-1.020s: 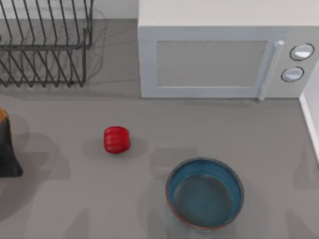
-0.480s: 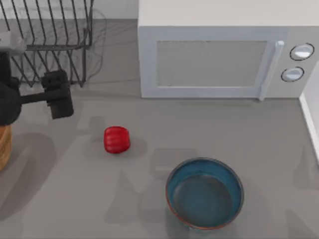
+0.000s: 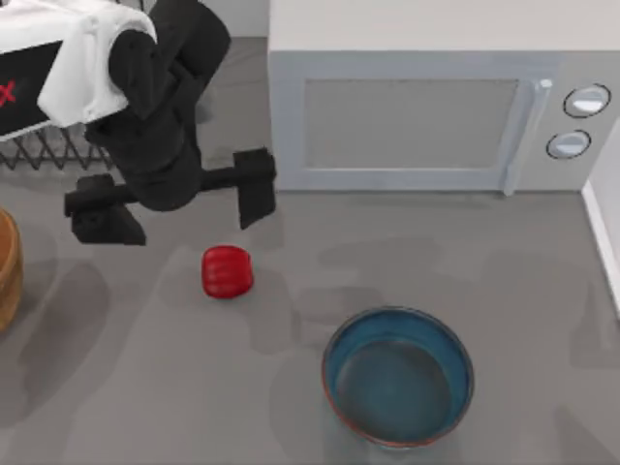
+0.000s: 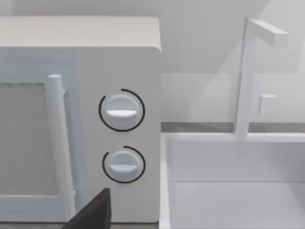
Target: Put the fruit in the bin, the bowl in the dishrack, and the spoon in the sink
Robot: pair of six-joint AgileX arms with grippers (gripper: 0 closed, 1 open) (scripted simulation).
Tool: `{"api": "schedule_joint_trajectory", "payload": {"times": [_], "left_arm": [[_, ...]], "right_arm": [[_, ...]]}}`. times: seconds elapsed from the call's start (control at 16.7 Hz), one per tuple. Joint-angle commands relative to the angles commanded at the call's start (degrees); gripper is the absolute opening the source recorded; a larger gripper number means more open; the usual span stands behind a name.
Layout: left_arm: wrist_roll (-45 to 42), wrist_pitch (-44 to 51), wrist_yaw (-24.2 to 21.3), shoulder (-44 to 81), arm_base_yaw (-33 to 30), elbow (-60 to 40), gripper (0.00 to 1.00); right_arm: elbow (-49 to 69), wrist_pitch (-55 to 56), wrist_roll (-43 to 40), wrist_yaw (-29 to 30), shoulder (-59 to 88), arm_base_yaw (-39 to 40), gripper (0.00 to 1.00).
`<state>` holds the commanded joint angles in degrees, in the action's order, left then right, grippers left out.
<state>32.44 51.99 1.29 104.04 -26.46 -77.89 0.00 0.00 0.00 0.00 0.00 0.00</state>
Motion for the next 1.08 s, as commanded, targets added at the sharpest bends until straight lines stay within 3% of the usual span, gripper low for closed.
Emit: {"api": "schedule_joint_trajectory", "payload": {"times": [0.24, 0.66, 1.08], "left_arm": [[2.76, 4.54, 0.07, 8.90, -2.36, -6.66, 1.00], [2.91, 4.63, 0.05, 9.67, -2.31, -6.96, 1.00], [2.60, -7.49, 0.00, 15.62, -2.25, -1.09, 1.00]], "right_arm": [[0.00, 0.00, 0.00, 0.00, 0.00, 0.00, 1.00], [0.00, 0.00, 0.00, 0.00, 0.00, 0.00, 1.00], [0.00, 0.00, 0.00, 0.00, 0.00, 0.00, 1.00]]}}
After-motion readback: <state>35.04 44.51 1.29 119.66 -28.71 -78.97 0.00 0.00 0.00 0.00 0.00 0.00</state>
